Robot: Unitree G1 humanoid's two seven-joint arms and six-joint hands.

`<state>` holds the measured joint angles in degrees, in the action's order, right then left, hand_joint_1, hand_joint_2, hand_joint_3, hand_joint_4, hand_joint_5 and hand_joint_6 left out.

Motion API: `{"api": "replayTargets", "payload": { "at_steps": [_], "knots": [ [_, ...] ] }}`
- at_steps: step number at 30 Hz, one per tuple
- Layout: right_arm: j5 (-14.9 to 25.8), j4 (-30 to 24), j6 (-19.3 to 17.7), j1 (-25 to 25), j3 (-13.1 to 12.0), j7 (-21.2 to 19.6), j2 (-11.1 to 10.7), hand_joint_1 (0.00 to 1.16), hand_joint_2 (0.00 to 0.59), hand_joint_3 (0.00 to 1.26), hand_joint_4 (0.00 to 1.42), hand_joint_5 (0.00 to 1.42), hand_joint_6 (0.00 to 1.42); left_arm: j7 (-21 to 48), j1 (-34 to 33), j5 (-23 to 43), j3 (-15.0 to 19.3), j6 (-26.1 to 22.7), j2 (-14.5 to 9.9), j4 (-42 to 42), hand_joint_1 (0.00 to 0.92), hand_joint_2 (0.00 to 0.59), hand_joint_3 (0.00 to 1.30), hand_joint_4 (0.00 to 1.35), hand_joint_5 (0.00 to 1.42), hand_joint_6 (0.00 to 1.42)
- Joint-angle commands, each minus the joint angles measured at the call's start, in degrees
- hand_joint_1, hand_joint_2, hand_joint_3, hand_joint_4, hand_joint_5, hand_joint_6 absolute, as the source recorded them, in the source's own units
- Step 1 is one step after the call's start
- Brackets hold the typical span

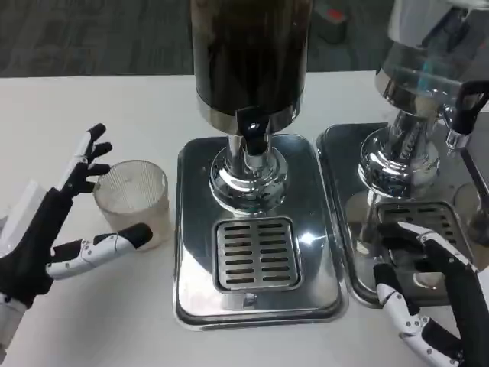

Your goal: Grasp the cup under the faucet to collect the drink, then remove the cup.

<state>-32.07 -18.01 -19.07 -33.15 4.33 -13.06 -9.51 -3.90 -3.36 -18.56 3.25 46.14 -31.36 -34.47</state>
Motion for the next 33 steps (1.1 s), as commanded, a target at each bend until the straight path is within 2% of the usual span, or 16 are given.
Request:
{"api": "replayTargets", "payload": {
  "at_steps": [1,11,33],
  "knots": [
    [0.7,-0.1,0.0,-0.4,-0.5,0.0,0.0,0.47,0.412,0.36,0.38,0.3,0.4,1.9,-2.0,-0.2,-1.5,-1.3,-0.6,-2.2,0.204,0.003,0.0,0.0,0.17,0.27],
    [0.4,-0.5,-0.1,-1.0,-0.6,-0.3,0.1,0.47,0.407,0.36,0.38,0.3,0.4,1.7,-4.9,0.6,-2.8,-1.6,0.3,-6.4,0.203,0.0,0.0,0.0,0.17,0.27],
    [0.7,1.0,-0.3,-0.6,-0.3,-0.1,0.1,0.46,0.404,0.37,0.38,0.31,0.41,-2.0,-3.8,0.7,-0.9,7.3,-0.6,-7.4,0.191,0.006,0.0,0.03,0.2,0.32]
  ]
}}
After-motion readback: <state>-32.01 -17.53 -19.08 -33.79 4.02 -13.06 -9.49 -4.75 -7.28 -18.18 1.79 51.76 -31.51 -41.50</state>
